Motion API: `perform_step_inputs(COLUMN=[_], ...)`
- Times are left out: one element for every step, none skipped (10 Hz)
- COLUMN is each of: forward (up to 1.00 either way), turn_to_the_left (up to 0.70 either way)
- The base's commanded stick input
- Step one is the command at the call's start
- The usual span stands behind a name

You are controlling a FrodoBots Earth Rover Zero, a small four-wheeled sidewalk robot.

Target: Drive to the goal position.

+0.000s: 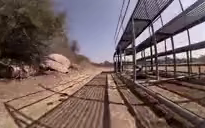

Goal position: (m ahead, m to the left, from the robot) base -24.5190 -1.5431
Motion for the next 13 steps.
perform_step_inputs(forward=[1.0, 1.0, 1.0, 1.0, 0.97, 0.06, 0.06, 0.05, 0.05, 0.04, 0.04, 0.05, 0.04], turn_to_the_left=[0.0, 0.0, 0.0, 0.0, 0.0, 0.0, 0.03, 0.06, 0.07, 0.31, 0.63, 0.7, 0.7])
